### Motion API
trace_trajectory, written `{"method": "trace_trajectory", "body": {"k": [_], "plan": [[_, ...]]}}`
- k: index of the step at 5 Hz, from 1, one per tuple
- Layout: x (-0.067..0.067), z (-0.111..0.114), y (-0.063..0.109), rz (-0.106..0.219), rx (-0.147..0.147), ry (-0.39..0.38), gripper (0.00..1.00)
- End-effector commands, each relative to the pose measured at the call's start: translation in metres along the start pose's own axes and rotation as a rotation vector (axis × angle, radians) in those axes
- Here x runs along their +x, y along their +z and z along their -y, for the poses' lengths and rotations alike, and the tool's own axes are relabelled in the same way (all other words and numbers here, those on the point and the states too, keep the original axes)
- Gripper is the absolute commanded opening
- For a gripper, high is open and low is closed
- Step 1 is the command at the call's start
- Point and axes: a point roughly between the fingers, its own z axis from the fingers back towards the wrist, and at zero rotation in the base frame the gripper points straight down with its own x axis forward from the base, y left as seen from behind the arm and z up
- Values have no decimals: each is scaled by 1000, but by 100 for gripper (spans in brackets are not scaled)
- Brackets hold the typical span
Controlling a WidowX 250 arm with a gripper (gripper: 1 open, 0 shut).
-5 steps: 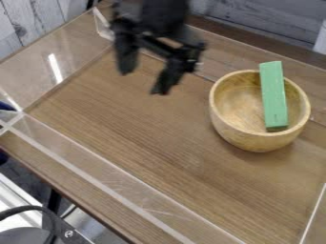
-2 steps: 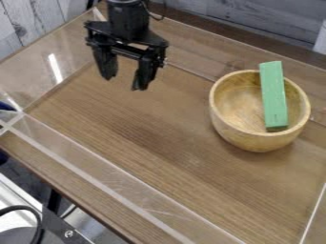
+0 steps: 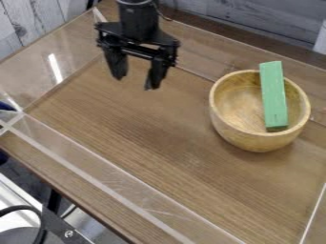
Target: Put the green block in the brown bowl
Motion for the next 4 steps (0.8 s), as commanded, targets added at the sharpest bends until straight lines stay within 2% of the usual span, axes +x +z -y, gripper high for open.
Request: {"method": "trace_trajectory", "body": {"k": [1,2,4], "plan": [[10,-7,27,80,-26,-62,100],[10,-22,29,75,-37,-104,100],[-1,-16,20,87,-40,-99,100]]}}
